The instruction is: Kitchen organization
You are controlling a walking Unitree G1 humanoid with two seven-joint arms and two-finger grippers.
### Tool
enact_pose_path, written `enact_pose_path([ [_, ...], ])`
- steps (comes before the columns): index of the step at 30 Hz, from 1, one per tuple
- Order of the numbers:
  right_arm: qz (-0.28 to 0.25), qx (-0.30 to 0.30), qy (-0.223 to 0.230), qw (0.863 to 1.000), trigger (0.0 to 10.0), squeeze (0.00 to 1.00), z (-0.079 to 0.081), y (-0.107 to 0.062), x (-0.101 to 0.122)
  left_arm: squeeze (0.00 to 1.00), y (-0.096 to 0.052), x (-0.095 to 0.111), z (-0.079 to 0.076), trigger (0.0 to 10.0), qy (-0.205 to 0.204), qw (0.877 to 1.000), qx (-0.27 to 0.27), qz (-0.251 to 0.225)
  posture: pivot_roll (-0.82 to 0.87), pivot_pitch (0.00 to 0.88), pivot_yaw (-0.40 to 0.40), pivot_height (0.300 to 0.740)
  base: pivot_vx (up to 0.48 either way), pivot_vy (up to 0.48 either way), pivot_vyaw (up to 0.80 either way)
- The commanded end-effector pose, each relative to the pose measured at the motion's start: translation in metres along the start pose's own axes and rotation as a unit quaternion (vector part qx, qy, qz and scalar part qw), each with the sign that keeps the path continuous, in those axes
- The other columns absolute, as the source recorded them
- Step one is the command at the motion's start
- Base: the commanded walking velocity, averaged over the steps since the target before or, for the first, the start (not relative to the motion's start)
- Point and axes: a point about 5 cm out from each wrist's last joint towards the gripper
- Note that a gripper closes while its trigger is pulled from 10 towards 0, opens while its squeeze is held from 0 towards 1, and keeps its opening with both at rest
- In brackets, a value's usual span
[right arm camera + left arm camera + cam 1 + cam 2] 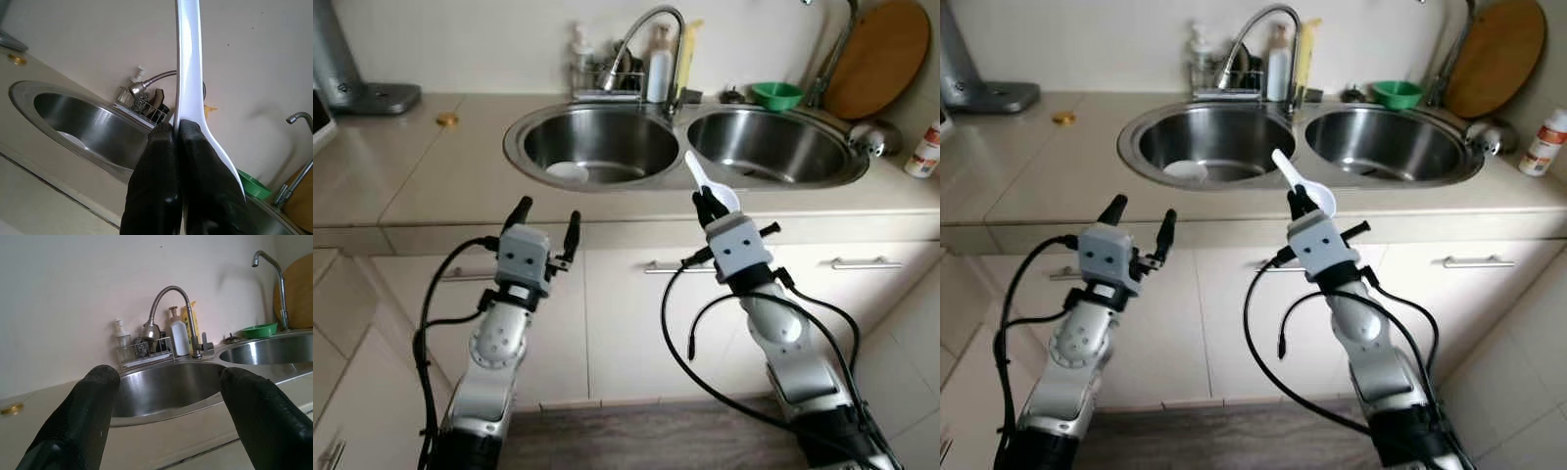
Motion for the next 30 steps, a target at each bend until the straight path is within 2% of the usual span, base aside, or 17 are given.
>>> enact_pose_path([
  [1, 0.005, -0.014, -0.004, 1.000, 0.0, 0.00, -0.008, 0.000, -0.004, 0.00, 0.004, 0.006, -0.009, 10.0, -0.003, 1.000, -0.014, -0.016, 0.08, 0.000, -0.028, 0.740, 0.461, 0.000, 0.00],
  [22, 0.006, -0.024, 0.003, 1.000, 0.0, 0.00, -0.009, 0.003, -0.005, 0.00, 0.005, 0.006, -0.009, 10.0, -0.005, 1.000, -0.015, -0.016, 0.08, 0.000, -0.024, 0.740, 0.458, 0.000, 0.00],
  [28, 0.033, -0.012, 0.020, 0.999, 0.0, 0.00, -0.010, 0.008, -0.013, 0.00, 0.006, 0.008, -0.011, 10.0, -0.013, 1.000, -0.013, -0.022, 0.08, 0.000, -0.022, 0.740, 0.000, 0.000, 0.00],
  [30, 0.055, -0.011, 0.046, 0.997, 0.0, 0.00, -0.014, 0.016, -0.020, 0.00, 0.007, 0.009, -0.011, 10.0, -0.012, 1.000, -0.016, -0.023, 0.09, 0.000, -0.022, 0.740, 0.000, 0.000, 0.00],
])
Point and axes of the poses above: a point about 5 cm out from each wrist's last joint towards the gripper, its own y axis pointing out of the wrist towards the gripper, its own x axis along the axis of the wrist's last joint, z = x × y, and after that the axes turned 5 degrees about -y, right-handed
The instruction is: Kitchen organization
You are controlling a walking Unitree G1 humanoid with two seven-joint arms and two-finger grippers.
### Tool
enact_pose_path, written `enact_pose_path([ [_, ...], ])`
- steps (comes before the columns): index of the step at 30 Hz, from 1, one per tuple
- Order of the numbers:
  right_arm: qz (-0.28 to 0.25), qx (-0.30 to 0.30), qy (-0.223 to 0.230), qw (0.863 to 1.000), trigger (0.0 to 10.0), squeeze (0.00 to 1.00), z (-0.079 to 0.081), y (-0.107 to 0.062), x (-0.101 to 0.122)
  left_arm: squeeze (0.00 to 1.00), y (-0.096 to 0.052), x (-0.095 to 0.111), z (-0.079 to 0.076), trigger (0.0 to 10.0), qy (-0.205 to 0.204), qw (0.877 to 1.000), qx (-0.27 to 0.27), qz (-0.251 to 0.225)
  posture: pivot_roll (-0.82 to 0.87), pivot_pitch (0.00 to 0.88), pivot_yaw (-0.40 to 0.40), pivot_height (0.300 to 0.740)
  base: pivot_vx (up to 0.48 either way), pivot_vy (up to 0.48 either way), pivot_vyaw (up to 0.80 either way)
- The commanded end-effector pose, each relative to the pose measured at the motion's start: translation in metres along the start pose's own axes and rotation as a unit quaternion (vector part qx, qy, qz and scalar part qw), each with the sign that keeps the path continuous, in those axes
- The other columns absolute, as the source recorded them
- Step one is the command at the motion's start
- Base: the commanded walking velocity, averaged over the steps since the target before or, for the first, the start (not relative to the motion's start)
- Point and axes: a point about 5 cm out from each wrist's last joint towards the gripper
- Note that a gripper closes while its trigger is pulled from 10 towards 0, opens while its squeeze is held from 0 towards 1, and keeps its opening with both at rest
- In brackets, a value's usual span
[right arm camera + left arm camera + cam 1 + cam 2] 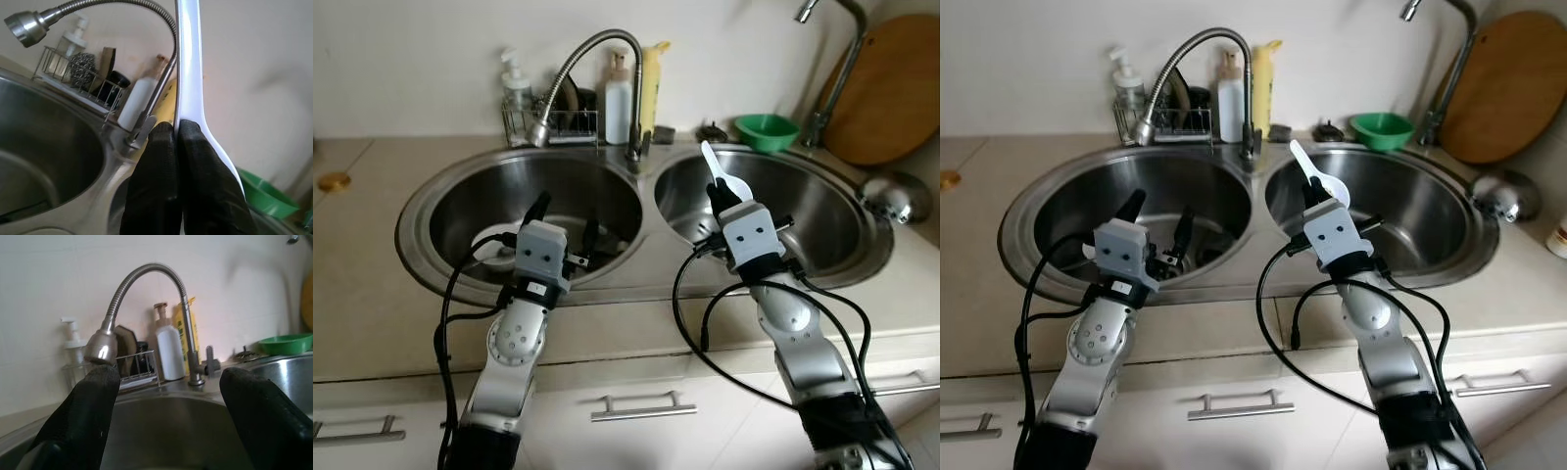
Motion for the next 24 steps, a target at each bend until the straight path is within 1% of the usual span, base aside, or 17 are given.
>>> enact_pose_path([
  [1, 0.022, -0.009, 0.012, 1.000, 0.0, 0.00, -0.010, 0.001, -0.008, 0.00, 0.001, 0.004, -0.003, 10.0, 0.000, 1.000, -0.008, -0.009, 0.09, 0.000, -0.022, 0.740, 0.000, 0.000, 0.00],
  [3, 0.029, -0.009, 0.016, 0.999, 0.0, 0.00, -0.012, 0.005, -0.010, 0.00, 0.001, 0.004, -0.003, 10.0, 0.000, 1.000, -0.008, -0.009, 0.09, 0.000, -0.022, 0.740, 0.000, 0.000, 0.00],
  [5, 0.052, -0.019, 0.036, 0.998, 0.0, 0.00, -0.022, 0.016, -0.015, 0.00, 0.001, 0.004, -0.003, 10.0, 0.000, 1.000, -0.009, -0.010, 0.09, 0.000, -0.024, 0.740, 0.000, 0.000, 0.00],
  [6, 0.052, -0.019, 0.036, 0.998, 0.0, 0.00, -0.022, 0.016, -0.015, 0.00, 0.001, 0.004, -0.003, 10.0, 0.000, 1.000, -0.009, -0.010, 0.09, 0.000, -0.024, 0.740, 0.000, 0.000, 0.00],
  [8, 0.076, -0.030, 0.059, 0.995, 0.0, 0.00, -0.032, 0.027, -0.021, 0.00, 0.002, 0.004, -0.004, 10.0, 0.000, 1.000, -0.010, -0.010, 0.10, 0.000, -0.026, 0.740, 0.000, 0.000, 0.00],
  [11, 0.097, -0.034, 0.080, 0.991, 0.0, 0.00, -0.036, 0.032, -0.025, 0.00, 0.002, 0.004, -0.004, 10.0, 0.000, 1.000, -0.010, -0.011, 0.10, 0.000, -0.027, 0.740, 0.000, 0.000, 0.00],
  [12, 0.119, -0.027, 0.098, 0.988, 2.1, 0.00, -0.037, 0.037, -0.029, 0.00, 0.002, 0.004, -0.004, 10.0, -0.001, 1.000, -0.010, -0.011, 0.10, 0.000, -0.028, 0.740, 0.000, 0.000, 0.00],
  [13, 0.119, -0.027, 0.098, 0.988, 2.1, 0.00, -0.037, 0.037, -0.029, 0.00, 0.002, 0.004, -0.004, 10.0, -0.001, 1.000, -0.010, -0.011, 0.10, 0.000, -0.028, 0.740, 0.000, 0.000, 0.00],
  [14, 0.147, -0.014, 0.121, 0.982, 7.1, 0.00, -0.035, 0.043, -0.035, 0.00, 0.002, 0.003, -0.005, 10.0, -0.001, 1.000, -0.011, -0.010, 0.10, 0.000, -0.031, 0.740, 0.000, 0.000, 0.00],
  [15, 0.179, 0.002, 0.139, 0.974, 10.0, 0.00, -0.029, 0.046, -0.041, 0.00, 0.002, 0.003, -0.006, 10.0, -0.002, 1.000, -0.012, -0.009, 0.11, 0.000, -0.034, 0.740, 0.000, 0.000, 0.00],
  [16, 0.218, 0.017, 0.159, 0.963, 10.0, 0.00, -0.022, 0.049, -0.048, 0.00, 0.002, 0.003, -0.008, 10.0, -0.002, 1.000, -0.014, -0.009, 0.11, 0.000, -0.034, 0.740, 0.000, 0.000, 0.00],
  [17, 0.218, 0.017, 0.159, 0.963, 10.0, 0.00, -0.022, 0.049, -0.048, 0.00, 0.002, 0.003, -0.008, 10.0, -0.002, 1.000, -0.014, -0.009, 0.11, 0.000, -0.034, 0.740, 0.000, 0.000, 0.00],
  [20, 0.246, 0.014, 0.177, 0.953, 10.0, 0.00, -0.018, 0.048, -0.055, 0.00, 0.002, 0.004, -0.007, 10.0, -0.002, 1.000, -0.013, -0.009, 0.12, 0.000, -0.038, 0.740, 0.000, 0.000, 0.00],
  [21, 0.264, 0.007, 0.195, 0.945, 10.0, 0.00, -0.017, 0.046, -0.060, 0.00, 0.001, 0.003, -0.005, 10.0, 0.000, 1.000, -0.011, -0.008, 0.12, 0.000, -0.042, 0.740, 0.000, 0.000, 0.00],
  [22, 0.272, -0.002, 0.204, 0.941, 10.0, 0.18, -0.019, 0.044, -0.063, 0.00, 0.000, 0.003, -0.003, 10.0, 0.002, 1.000, -0.009, -0.006, 0.12, 0.000, -0.042, 0.740, 0.000, 0.000, 0.00],
  [23, 0.274, -0.007, 0.206, 0.939, 10.0, 0.87, -0.020, 0.044, -0.064, 0.00, -0.001, 0.003, -0.003, 10.0, 0.002, 1.000, -0.009, -0.006, 0.12, 0.000, -0.042, 0.740, 0.000, 0.000, 0.00],
  [24, 0.275, -0.013, 0.212, 0.938, 10.0, 1.00, -0.023, 0.044, -0.065, 0.00, -0.001, 0.003, -0.003, 10.0, 0.003, 1.000, -0.008, -0.005, 0.12, 0.000, -0.044, 0.740, 0.000, 0.000, 0.00],
])
Point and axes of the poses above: a point about 5 cm out from each wrist's last joint towards the gripper, its own y axis pointing out of the wrist towards the gripper, its own x axis along the axis of the wrist's last joint, z = x × y, and after that the axes turned 5 degrees about -y, right-handed
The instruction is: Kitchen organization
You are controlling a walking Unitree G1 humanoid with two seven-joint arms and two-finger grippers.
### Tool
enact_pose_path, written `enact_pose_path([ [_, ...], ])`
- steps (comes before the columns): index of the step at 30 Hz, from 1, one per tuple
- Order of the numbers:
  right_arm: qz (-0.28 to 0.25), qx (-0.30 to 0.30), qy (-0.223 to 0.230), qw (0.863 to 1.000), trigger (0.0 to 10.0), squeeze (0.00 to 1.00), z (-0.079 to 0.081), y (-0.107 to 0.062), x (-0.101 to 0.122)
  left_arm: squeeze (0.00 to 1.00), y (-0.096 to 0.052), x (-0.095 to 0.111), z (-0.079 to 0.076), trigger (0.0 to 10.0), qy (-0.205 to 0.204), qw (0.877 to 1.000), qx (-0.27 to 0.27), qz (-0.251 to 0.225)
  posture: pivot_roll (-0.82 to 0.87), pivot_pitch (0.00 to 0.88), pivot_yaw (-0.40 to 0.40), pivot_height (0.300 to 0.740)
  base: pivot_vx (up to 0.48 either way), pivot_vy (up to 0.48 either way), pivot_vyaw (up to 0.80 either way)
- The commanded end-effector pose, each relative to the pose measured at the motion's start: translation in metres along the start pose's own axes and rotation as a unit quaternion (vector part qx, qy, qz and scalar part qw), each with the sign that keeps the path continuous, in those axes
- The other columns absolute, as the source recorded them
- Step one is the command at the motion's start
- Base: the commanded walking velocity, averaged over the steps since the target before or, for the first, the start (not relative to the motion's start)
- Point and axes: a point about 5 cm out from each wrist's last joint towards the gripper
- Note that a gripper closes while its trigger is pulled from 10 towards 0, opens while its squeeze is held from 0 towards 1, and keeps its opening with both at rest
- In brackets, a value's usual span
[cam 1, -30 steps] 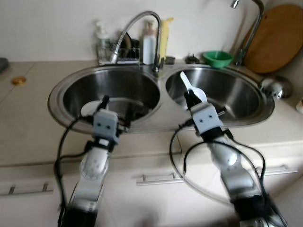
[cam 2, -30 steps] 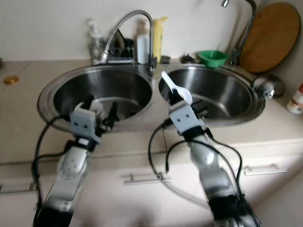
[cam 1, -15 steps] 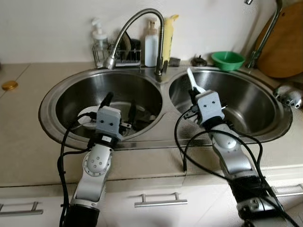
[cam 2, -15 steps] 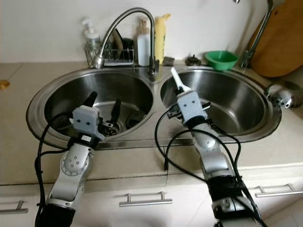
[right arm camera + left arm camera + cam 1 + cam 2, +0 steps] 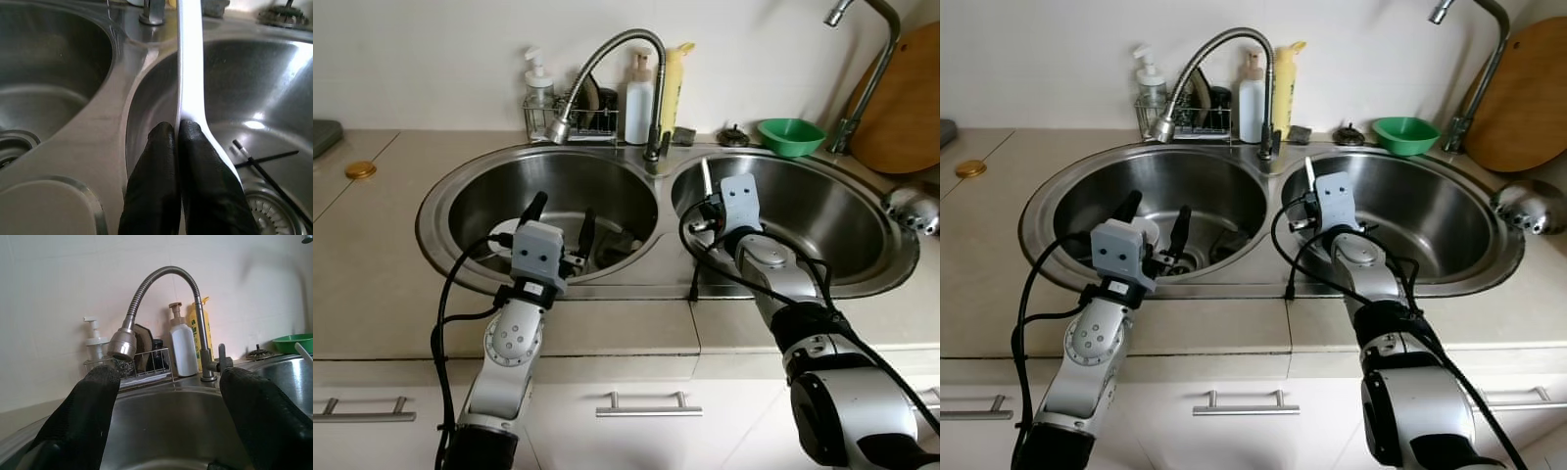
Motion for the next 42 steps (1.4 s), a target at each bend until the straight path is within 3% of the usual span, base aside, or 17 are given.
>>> enact_pose_path([
  [1, -0.009, -0.013, 0.026, 1.000, 10.0, 1.00, -0.009, 0.002, 0.010, 0.00, 0.000, 0.003, -0.001, 10.0, 0.005, 1.000, -0.006, -0.005, 0.12, 0.000, -0.044, 0.740, 0.000, 0.000, 0.00],
  [16, -0.065, -0.036, 0.038, 0.996, 10.0, 1.00, -0.021, -0.001, 0.023, 0.00, 0.000, 0.000, -0.006, 10.0, -0.001, 1.000, -0.013, 0.002, 0.11, 0.000, -0.032, 0.740, 0.000, 0.000, 0.00],
  [20, -0.121, -0.039, 0.046, 0.991, 10.0, 1.00, -0.021, -0.005, 0.038, 0.00, 0.000, 0.001, -0.006, 10.0, -0.005, 1.000, -0.013, 0.005, 0.11, 0.000, -0.034, 0.740, 0.000, 0.000, 0.00],
  [21, -0.160, -0.045, 0.071, 0.984, 10.0, 1.00, -0.019, -0.009, 0.048, 0.00, -0.001, 0.001, -0.006, 10.0, -0.010, 1.000, -0.013, 0.002, 0.10, 0.000, -0.034, 0.740, 0.000, 0.000, 0.00],
  [24, -0.210, -0.048, 0.104, 0.971, 10.0, 1.00, -0.011, -0.016, 0.060, 0.00, -0.001, 0.002, -0.007, 10.0, -0.018, 1.000, -0.013, 0.002, 0.10, 0.000, -0.034, 0.740, 0.000, 0.000, 0.00],
  [25, -0.218, -0.045, 0.103, 0.969, 10.0, 0.37, -0.009, -0.018, 0.061, 0.00, -0.001, 0.002, -0.007, 10.0, -0.020, 1.000, -0.013, 0.002, 0.10, 0.000, -0.034, 0.740, 0.000, 0.000, 0.00],
  [26, -0.231, -0.042, 0.099, 0.967, 10.0, 0.00, -0.005, -0.021, 0.064, 0.00, -0.001, 0.002, -0.008, 10.0, -0.020, 1.000, -0.016, 0.001, 0.10, 0.000, -0.032, 0.740, 0.000, 0.364, 0.00],
  [32, -0.253, -0.020, 0.075, 0.964, 10.0, 0.00, 0.017, -0.034, 0.058, 0.00, 0.000, 0.006, -0.009, 10.0, -0.012, 0.999, -0.031, -0.008, 0.11, 0.000, -0.033, 0.740, 0.000, 0.443, 0.00],
  [42, -0.253, -0.009, 0.055, 0.966, 10.0, 0.00, 0.032, -0.048, 0.047, 0.00, 0.000, 0.009, -0.012, 10.0, -0.018, 0.999, -0.032, -0.014, 0.10, 0.000, -0.033, 0.740, 0.000, 0.467, 0.00],
])
Point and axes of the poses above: a point about 5 cm out from each wrist's last joint towards the gripper, its own y axis pointing out of the wrist towards the gripper, its own x axis along the axis of the wrist's last joint, z = x × y, and after that the axes turned 5 degrees about -y, right-handed
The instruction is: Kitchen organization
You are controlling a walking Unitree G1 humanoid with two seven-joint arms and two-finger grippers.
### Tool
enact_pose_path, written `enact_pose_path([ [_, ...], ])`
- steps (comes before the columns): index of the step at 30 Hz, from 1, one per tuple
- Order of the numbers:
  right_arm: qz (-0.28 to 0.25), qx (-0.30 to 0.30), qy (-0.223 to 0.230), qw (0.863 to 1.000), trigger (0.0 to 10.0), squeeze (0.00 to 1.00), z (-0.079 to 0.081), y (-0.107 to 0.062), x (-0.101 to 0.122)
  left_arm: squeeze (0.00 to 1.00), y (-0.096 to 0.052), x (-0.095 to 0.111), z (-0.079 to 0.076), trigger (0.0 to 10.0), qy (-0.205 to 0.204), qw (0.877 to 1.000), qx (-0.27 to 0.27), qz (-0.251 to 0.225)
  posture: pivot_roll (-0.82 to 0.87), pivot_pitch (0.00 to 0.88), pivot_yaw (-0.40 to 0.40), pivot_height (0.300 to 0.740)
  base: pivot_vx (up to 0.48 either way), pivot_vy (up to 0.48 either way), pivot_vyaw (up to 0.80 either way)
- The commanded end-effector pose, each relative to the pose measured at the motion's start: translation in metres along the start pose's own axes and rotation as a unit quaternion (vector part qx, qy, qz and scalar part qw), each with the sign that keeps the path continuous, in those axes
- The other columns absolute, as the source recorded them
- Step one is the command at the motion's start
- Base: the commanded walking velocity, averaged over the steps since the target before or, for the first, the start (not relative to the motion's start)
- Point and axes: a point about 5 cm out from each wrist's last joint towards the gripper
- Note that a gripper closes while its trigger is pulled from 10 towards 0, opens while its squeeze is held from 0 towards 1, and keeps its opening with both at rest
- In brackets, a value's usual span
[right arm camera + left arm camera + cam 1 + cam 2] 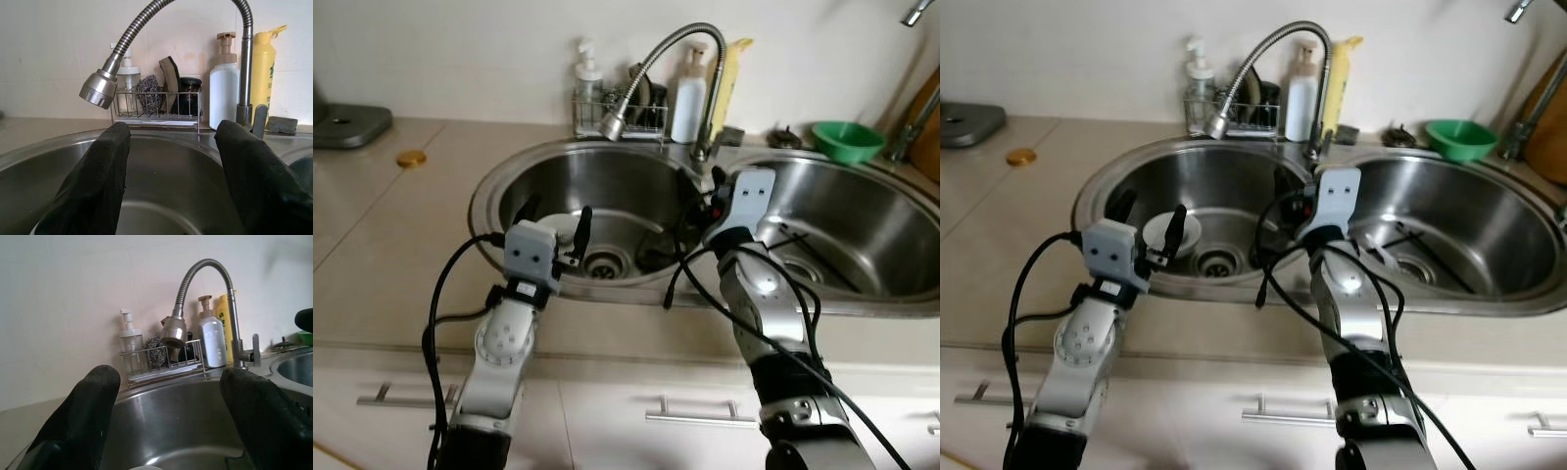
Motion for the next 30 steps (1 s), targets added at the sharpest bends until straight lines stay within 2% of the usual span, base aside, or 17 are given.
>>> enact_pose_path([
  [1, 0.001, -0.017, -0.007, 1.000, 10.0, 0.00, -0.008, -0.004, 0.001, 0.00, 0.001, 0.003, -0.009, 10.0, -0.006, 1.000, -0.016, -0.005, 0.10, 0.000, -0.033, 0.740, 0.000, 0.465, 0.00],
  [10, -0.017, -0.046, -0.034, 0.998, 10.0, 0.00, -0.011, -0.012, 0.005, 0.00, 0.002, 0.004, -0.007, 10.0, -0.005, 1.000, -0.017, -0.008, 0.10, 0.000, -0.033, 0.740, 0.000, 0.467, 0.00],
  [13, -0.024, -0.044, -0.039, 0.998, 10.0, 0.00, -0.009, -0.014, 0.008, 0.00, 0.001, 0.004, -0.007, 10.0, -0.005, 1.000, -0.017, -0.010, 0.10, 0.000, -0.033, 0.740, 0.000, 0.465, -0.72],
  [18, -0.038, -0.041, -0.048, 0.997, 10.0, 0.00, -0.006, -0.016, 0.011, 0.00, 0.001, 0.007, -0.008, 10.0, -0.002, 1.000, -0.018, -0.025, 0.09, 0.000, -0.032, 0.740, 0.000, 0.000, -0.80],
  [23, -0.054, -0.031, -0.053, 0.997, 10.0, 0.00, -0.002, -0.021, 0.016, 0.00, 0.000, 0.006, -0.010, 10.0, 0.006, 0.999, -0.025, -0.019, 0.09, 0.000, -0.030, 0.740, 0.000, 0.000, -0.80],
  [30, -0.059, -0.027, -0.057, 0.996, 10.0, 0.00, -0.004, -0.030, 0.016, 0.00, -0.001, 0.006, -0.012, 10.0, 0.005, 0.999, -0.030, -0.020, 0.08, 0.000, -0.030, 0.740, 0.000, -0.480, -0.80],
])
Point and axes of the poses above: a point about 5 cm out from each wrist's last joint towards the gripper, its own y axis pointing out of the wrist towards the gripper, its own x axis along the axis of the wrist's last joint, z = x × y, and after that the axes turned 5 degrees about -y, right-handed
